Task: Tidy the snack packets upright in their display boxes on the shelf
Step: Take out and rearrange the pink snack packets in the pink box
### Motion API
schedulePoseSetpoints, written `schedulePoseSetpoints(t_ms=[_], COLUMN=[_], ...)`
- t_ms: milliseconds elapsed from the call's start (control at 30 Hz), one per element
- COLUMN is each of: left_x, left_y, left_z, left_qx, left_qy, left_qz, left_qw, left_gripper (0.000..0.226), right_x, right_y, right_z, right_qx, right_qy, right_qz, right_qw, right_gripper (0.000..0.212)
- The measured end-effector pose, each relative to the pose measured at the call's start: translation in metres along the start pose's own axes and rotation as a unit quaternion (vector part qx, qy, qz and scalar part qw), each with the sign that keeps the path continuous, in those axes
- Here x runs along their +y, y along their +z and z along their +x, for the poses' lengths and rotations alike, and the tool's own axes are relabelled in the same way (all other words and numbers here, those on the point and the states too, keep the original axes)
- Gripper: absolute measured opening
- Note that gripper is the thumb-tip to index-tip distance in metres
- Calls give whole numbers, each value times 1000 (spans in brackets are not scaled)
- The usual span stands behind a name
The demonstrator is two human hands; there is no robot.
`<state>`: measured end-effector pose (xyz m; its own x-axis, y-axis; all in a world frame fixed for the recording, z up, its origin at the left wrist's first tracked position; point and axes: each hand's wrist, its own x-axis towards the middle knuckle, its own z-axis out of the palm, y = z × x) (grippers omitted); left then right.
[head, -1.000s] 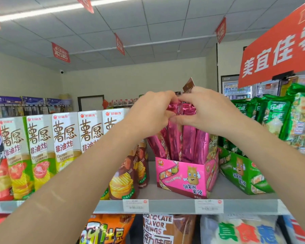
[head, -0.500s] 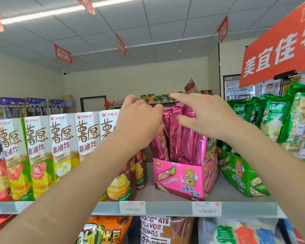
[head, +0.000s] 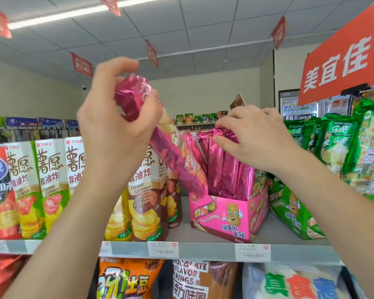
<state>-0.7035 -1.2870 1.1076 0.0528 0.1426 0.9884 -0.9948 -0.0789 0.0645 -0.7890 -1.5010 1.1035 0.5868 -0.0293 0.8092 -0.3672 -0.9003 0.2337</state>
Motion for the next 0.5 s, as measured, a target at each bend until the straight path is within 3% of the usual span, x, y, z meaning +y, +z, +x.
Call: schedulePoseSetpoints(t_ms=[100,200,333,400,467,500], left_x=[3,4,5,6,7,8], left_y=[-15,-24,-26,-23,-21,-21], left_z=[-19,-40,-65,-76,-85,-90], left_qx=[24,-9,-52,-64,-62,-55], left_qy=[-7,-31,-109,-151,-195,-216], left_qz=[-40,-79,-148,-173,-208,-231], left_qw=[999,996,982,971,957,947], left_gripper=[21,16,15,17,18,17], right_x=[-10,-20,-40,-53,-67,-72], right_y=[-1,-6,-17,-20,-16,-11], right_z=[-4,-11,-48,-82,-115,-127], right_qx=[50,107,204,156,13,-72], right_qy=[-8,-8,1,13,48,72], right_qz=[2,35,254,419,565,629], right_qw=[999,994,945,894,824,771], right_gripper=[48,45,29,23,30,40])
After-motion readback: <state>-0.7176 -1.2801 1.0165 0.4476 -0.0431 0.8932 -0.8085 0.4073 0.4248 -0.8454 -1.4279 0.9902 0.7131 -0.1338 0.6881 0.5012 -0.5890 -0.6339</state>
